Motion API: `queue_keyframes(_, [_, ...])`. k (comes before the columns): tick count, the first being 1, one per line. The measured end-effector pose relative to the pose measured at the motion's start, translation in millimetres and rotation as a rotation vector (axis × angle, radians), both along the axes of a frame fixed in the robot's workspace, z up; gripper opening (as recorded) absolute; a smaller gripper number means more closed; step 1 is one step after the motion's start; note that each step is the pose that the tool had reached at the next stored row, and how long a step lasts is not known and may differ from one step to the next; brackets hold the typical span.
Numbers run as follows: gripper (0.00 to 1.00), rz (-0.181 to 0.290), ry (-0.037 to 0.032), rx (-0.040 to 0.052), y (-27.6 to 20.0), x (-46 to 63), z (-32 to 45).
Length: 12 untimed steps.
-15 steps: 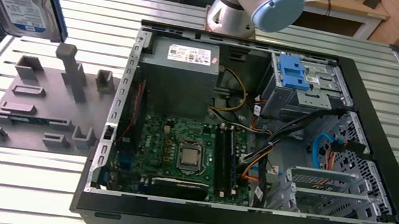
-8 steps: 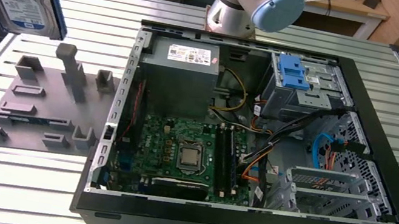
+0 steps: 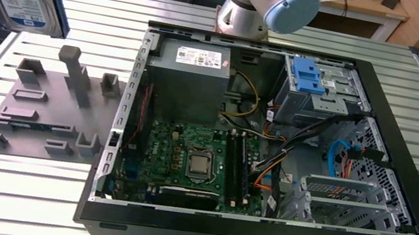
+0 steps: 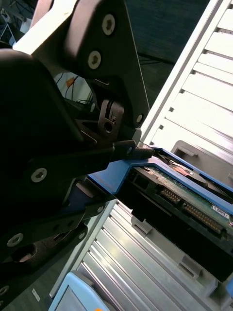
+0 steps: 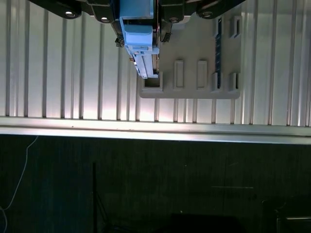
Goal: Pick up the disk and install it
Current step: 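Pick up the disk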
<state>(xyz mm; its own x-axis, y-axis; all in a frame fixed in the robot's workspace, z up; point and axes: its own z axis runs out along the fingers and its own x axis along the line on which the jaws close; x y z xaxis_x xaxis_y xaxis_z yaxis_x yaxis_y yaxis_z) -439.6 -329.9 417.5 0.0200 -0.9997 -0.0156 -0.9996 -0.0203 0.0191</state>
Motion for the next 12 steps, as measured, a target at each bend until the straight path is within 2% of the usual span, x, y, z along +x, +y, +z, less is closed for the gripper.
queue_keyframes(12, [0.37, 0.000, -0.0001, 0.0000, 0.0, 0.0, 11.5])
